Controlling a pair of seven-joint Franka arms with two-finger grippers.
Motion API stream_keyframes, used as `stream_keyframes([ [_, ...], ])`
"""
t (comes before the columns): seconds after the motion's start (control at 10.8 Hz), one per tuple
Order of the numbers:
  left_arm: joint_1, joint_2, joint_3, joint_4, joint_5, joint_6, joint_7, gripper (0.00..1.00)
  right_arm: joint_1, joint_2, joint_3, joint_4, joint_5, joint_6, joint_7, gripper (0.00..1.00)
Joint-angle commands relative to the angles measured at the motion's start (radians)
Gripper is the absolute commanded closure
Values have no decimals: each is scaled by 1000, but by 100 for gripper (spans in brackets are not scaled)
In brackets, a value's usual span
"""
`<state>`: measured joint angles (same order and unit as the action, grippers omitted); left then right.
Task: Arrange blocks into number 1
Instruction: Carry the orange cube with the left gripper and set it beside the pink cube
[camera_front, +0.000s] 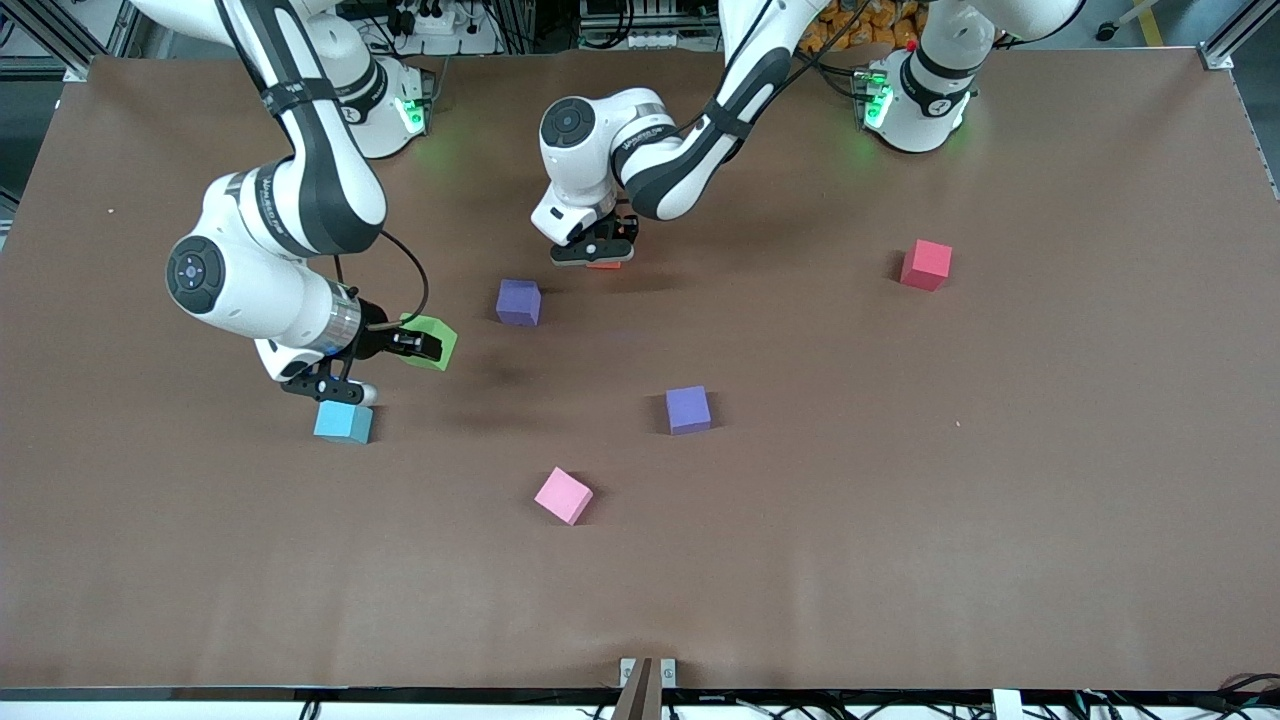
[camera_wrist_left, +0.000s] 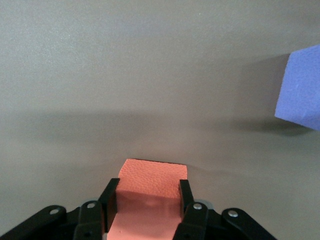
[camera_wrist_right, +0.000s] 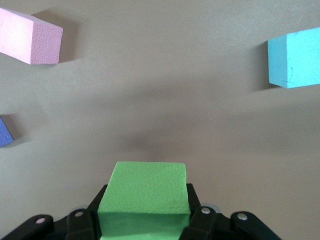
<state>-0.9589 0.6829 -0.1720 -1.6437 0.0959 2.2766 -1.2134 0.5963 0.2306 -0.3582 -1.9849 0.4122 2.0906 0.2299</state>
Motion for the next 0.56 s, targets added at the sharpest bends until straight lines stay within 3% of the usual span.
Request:
stream_keyframes([
  [0.0, -8, -3, 6, 16, -12, -20, -29, 100, 5, -47, 4, -38, -15, 2, -3, 41],
  [0.46, -8, 0, 6, 18, -12, -20, -32, 100, -3, -69, 2, -69, -22, 0, -7, 40],
])
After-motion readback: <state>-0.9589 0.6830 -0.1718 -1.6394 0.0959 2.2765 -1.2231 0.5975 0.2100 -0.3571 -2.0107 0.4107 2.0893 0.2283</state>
